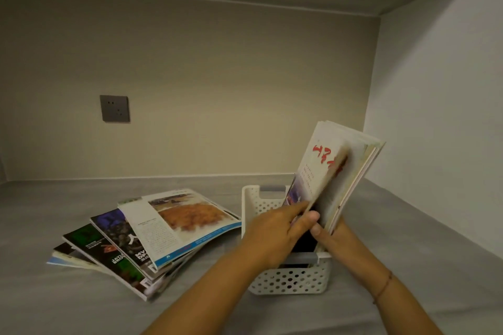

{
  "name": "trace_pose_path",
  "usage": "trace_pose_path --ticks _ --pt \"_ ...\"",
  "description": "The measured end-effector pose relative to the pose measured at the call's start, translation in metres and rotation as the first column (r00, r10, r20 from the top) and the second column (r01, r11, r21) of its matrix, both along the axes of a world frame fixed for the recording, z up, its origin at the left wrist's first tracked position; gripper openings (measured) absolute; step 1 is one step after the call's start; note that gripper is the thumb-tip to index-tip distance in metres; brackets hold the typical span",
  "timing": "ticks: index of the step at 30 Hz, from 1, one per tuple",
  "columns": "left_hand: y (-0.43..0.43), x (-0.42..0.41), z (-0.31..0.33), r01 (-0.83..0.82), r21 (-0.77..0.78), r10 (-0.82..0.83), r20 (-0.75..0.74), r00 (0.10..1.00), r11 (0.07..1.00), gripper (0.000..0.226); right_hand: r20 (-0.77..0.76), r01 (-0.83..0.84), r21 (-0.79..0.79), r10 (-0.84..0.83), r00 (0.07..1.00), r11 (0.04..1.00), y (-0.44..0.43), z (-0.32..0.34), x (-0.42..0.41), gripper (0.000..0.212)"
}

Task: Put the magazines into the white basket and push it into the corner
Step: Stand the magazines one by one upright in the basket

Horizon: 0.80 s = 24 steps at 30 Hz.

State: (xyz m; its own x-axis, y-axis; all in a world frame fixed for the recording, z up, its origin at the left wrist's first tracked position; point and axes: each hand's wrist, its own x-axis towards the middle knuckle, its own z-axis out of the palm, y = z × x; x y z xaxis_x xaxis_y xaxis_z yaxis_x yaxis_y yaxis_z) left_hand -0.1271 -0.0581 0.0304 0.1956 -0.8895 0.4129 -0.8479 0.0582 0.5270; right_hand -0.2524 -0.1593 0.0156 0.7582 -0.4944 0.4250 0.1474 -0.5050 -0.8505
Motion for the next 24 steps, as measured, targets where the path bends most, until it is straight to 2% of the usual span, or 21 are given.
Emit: trace_pose_path --ticks 3,7,11,16,20,24 --pt "0.003 0.003 0.001 0.15 0.169 -0.124 -0.154 0.98 0.974 0.075 -0.026 -0.039 0.005 0.039 0.999 0.999 -0.004 -0.001 -0.003 0.079" --pt "0.007 0.008 0.008 0.341 0.237 -0.25 -0.342 0.906 0.91 0.074 -0.074 -0.069 -0.028 0.067 0.995 0.997 -0.008 0.0 -0.003 0.083" --pt "0.003 0.011 0.015 0.413 0.298 -0.231 -0.496 0.837 0.861 0.073 -0.061 -0.081 -0.031 0.079 0.995 0.996 -0.009 0.0 0.001 0.085" --pt "-0.003 0.021 0.008 0.425 0.377 -0.242 -0.445 0.862 0.823 0.079 0.01 0.005 0.05 -0.005 1.0 0.999 -0.012 -0.007 -0.001 0.08" --pt "-0.006 0.022 0.008 0.441 0.404 -0.267 -0.417 0.869 0.802 0.082 0.011 0.021 0.073 -0.022 1.0 0.997 -0.019 -0.014 -0.002 0.067" --pt "-0.014 0.01 0.006 0.441 0.395 -0.285 -0.394 0.874 0.806 0.089 0.044 0.001 0.06 -0.003 0.999 0.998 -0.017 -0.012 0.004 0.073"
